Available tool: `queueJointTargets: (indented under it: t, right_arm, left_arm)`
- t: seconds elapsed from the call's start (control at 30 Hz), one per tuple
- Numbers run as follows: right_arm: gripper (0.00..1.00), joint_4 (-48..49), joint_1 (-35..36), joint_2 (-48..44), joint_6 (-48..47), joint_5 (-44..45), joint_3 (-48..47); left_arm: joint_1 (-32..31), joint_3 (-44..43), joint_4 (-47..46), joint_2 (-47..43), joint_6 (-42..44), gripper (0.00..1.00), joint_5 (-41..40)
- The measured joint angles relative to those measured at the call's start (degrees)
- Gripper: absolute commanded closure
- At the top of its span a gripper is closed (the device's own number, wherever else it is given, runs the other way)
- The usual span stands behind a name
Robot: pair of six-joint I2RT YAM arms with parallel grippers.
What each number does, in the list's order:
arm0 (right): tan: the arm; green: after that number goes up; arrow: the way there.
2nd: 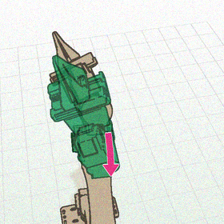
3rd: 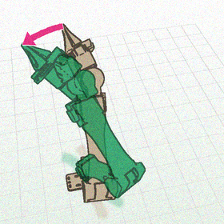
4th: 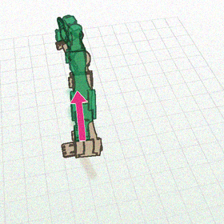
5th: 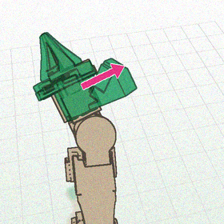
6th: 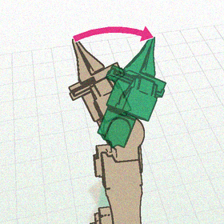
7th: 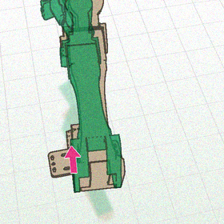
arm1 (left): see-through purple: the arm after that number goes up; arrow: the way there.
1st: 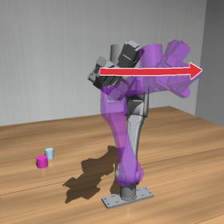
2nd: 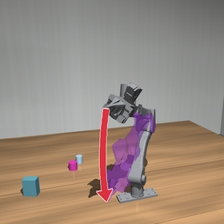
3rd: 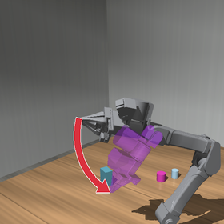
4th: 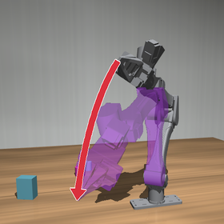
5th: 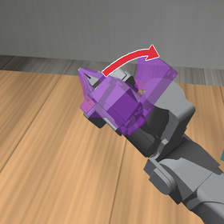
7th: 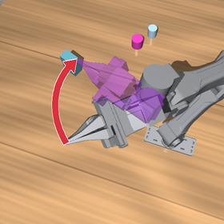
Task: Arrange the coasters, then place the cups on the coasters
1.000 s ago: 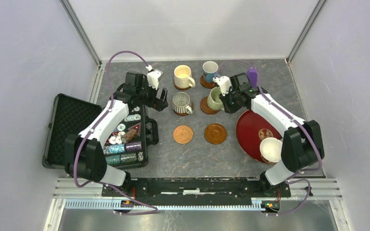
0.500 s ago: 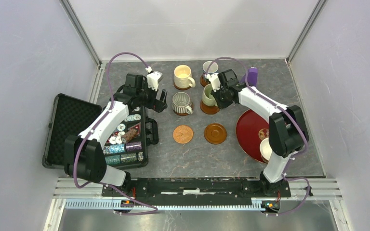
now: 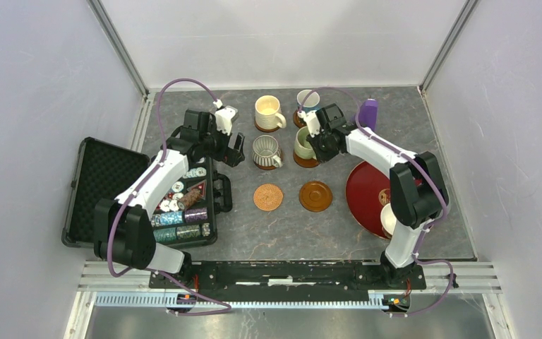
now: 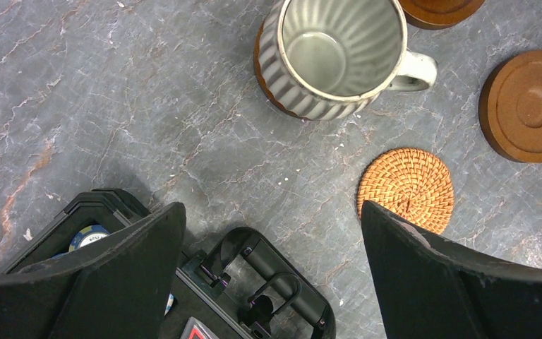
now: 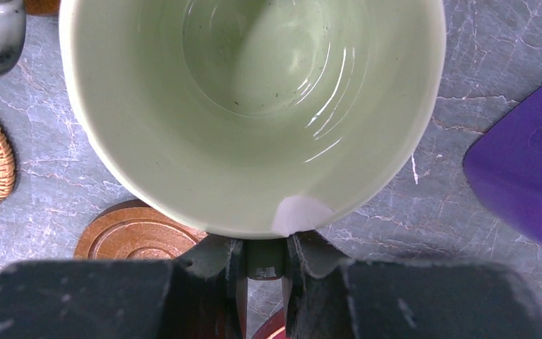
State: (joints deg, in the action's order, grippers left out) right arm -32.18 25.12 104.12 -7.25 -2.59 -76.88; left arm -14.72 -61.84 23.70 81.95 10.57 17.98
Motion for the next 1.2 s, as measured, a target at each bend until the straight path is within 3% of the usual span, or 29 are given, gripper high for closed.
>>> queueJointTargets:
  t: [0.3, 0.47, 0.57, 0.97, 1.2]
  right_arm:
    - [0.94, -0.83, 0.0, 1.01, 0.0, -0.28, 0.02]
    - [0.87, -1.01, 0.0, 1.01, 0.0, -0.26, 0.31]
    - [0.72, -1.18, 0.0, 1.01, 0.0, -0.24, 0.57]
    - [0.37, 0.04, 0.0, 0.72, -0.35, -0.74, 1.16]
    - [0.06, -4.11, -0.39, -3.65, -8.02, -2.38, -0.13]
  left_arm:
    - [0.0, 0.0, -0.02, -0.07, 0.0, 0.0, 0.0]
    - [0.0, 0.02, -0.04, -0.07, 0.0, 0.0, 0.0]
    - [0.0, 0.0, -0.04, -0.07, 0.0, 0.0, 0.0]
    - [0.0, 0.0, -0.02, -0.07, 0.0, 0.0, 0.02]
    - [0.0, 0.0, 0.0, -0.07, 0.02, 0.0, 0.39]
